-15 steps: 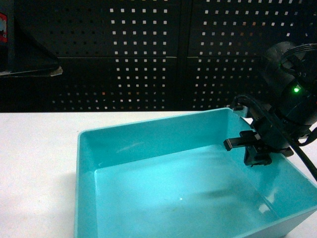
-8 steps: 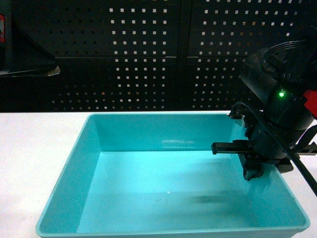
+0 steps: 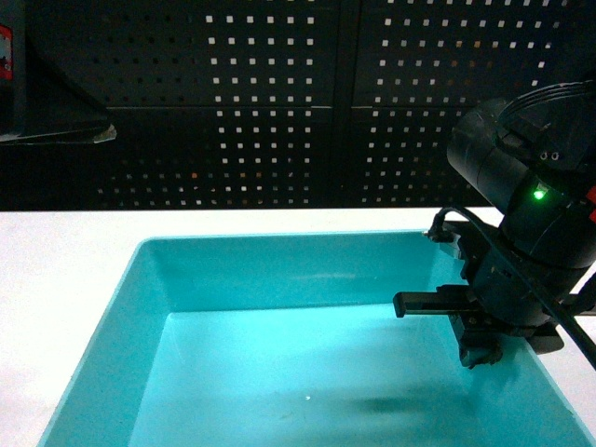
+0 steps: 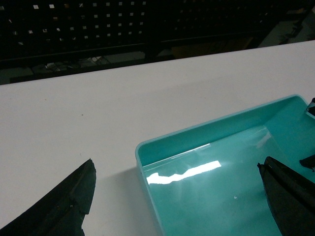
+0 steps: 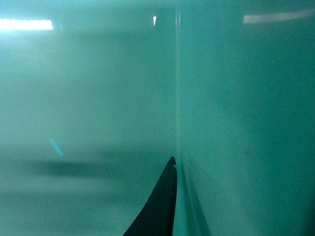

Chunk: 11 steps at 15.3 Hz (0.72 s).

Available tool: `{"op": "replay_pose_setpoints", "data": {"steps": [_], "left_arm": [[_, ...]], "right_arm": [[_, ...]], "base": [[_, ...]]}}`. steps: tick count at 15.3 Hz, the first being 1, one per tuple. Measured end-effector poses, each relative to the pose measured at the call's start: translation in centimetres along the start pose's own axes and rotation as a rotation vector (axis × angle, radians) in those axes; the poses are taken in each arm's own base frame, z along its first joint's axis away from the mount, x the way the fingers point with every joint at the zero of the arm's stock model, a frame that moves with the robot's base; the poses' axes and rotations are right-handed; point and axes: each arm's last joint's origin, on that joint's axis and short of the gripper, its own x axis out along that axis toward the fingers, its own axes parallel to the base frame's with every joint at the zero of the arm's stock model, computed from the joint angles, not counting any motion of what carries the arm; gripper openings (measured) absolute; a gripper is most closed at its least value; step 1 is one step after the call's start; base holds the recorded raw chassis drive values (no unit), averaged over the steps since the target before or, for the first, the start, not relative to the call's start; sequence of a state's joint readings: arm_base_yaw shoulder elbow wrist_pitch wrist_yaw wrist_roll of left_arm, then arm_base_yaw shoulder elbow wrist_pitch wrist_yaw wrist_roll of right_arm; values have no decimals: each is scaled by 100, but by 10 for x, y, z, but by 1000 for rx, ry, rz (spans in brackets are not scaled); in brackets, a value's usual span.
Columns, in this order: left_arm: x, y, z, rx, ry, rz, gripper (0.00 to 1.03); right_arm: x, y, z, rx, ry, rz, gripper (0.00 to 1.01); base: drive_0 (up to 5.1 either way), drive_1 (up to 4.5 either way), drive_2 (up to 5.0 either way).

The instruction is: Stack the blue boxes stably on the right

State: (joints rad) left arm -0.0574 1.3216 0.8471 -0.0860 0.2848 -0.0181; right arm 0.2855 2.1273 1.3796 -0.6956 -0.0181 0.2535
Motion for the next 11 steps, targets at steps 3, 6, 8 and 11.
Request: {"op": "replay_pose_setpoints", "data": {"steps": [3, 6, 8, 11], "left_arm": [[0, 0, 0, 0, 0, 0, 98], [0, 0, 0, 0, 0, 0, 98], [0, 0, 0, 0, 0, 0, 98], [0, 0, 0, 0, 0, 0, 98]], "right_arm": [[2, -1, 8, 2, 1, -13, 7], [2, 0, 12, 14, -8, -18, 7], [3, 0, 12, 27, -2, -20, 7], [2, 0, 12, 51, -1, -34, 7]], "base": [[0, 0, 0], [0, 0, 0], [0, 0, 0], [0, 0, 0]]}}
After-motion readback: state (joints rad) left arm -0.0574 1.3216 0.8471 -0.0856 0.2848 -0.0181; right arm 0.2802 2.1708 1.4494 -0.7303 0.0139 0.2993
